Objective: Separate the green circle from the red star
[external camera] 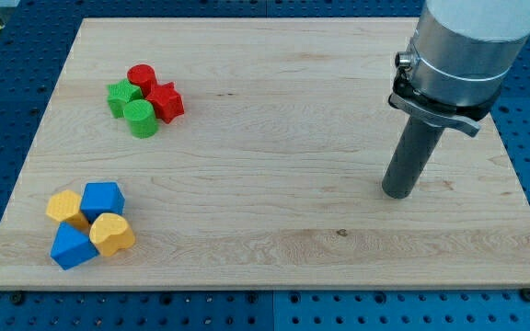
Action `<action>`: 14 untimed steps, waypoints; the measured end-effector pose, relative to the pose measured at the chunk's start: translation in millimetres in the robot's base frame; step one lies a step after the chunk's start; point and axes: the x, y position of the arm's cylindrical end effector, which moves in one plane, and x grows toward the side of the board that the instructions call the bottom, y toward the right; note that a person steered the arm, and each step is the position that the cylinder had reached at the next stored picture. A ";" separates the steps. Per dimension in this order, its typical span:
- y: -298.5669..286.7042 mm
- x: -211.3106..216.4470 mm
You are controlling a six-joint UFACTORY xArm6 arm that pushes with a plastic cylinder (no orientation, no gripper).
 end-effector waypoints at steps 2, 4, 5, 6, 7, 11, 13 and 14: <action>0.0 -4.5; -84.7 -31.1; -149.8 -31.2; -218.1 -33.0; -290.3 -37.6; -392.4 -137.6; -424.9 -195.4; -406.0 -186.9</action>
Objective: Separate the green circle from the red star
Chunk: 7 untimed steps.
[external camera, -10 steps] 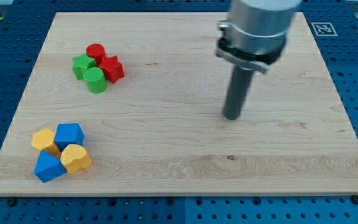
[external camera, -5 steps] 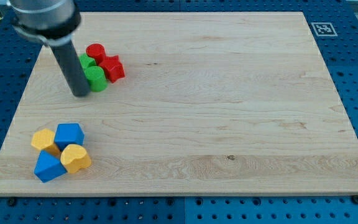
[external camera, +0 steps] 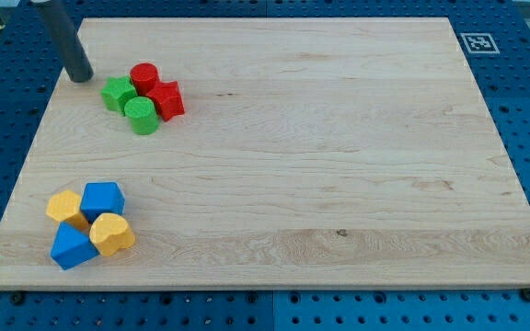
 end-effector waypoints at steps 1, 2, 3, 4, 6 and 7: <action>13.0 25.9; 31.0 47.3; 39.7 60.2; 55.1 77.4; 140.8 88.7; 185.2 90.1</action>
